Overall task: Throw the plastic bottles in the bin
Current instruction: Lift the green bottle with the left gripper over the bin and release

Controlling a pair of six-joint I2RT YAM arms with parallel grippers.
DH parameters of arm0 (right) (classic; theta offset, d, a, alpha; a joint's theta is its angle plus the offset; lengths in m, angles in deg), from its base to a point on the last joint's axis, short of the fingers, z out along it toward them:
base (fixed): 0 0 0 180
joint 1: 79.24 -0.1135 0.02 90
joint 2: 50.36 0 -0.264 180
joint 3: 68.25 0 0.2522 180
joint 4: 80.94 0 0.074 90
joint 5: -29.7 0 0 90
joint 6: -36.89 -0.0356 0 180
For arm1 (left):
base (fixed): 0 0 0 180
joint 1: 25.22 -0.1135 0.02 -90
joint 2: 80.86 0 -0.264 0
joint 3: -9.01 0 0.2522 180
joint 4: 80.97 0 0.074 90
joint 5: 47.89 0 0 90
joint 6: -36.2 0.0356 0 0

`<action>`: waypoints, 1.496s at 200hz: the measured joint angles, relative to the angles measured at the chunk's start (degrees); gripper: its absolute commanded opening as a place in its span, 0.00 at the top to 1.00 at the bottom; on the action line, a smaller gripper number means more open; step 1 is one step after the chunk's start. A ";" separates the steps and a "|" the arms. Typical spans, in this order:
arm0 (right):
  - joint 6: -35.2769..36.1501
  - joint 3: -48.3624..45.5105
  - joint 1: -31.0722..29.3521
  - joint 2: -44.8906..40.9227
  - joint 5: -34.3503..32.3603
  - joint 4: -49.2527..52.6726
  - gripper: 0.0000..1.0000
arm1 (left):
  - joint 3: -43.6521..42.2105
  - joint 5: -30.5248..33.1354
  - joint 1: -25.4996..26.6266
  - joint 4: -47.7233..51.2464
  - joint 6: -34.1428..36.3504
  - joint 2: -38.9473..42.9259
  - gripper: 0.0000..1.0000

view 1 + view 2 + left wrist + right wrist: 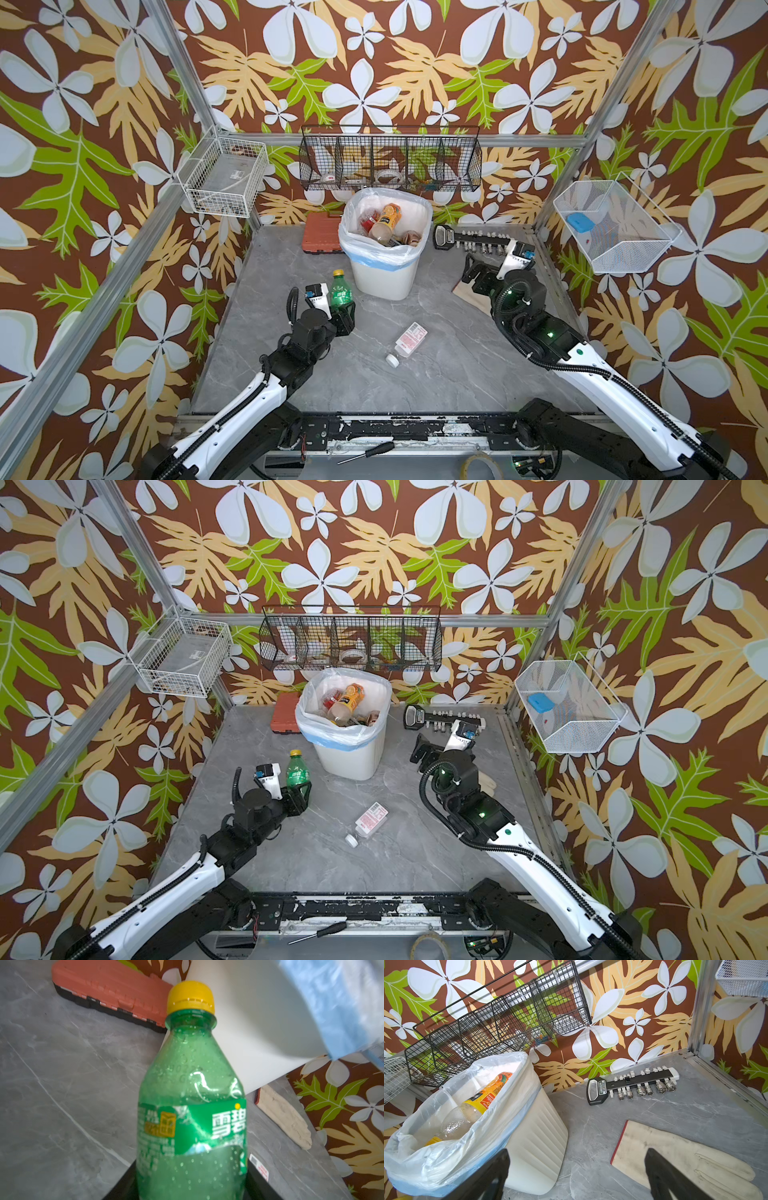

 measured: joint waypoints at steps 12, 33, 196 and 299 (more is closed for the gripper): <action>0.02 0.11 0.00 0.00 -0.09 0.13 0.00 | 1.77 0.55 0.00 0.39 0.87 1.25 0.54; 0.02 -0.02 0.00 -0.46 -0.09 0.04 0.00 | 6.47 1.77 -0.02 1.55 4.22 1.46 0.53; 0.02 -0.70 0.07 -4.42 -1.79 1.57 0.00 | 76.15 3.85 -2.19 20.26 27.82 -52.09 0.48; 0.00 -1.09 0.07 -4.83 -2.93 1.88 0.00 | 74.49 6.84 -2.86 21.81 26.56 -51.32 0.00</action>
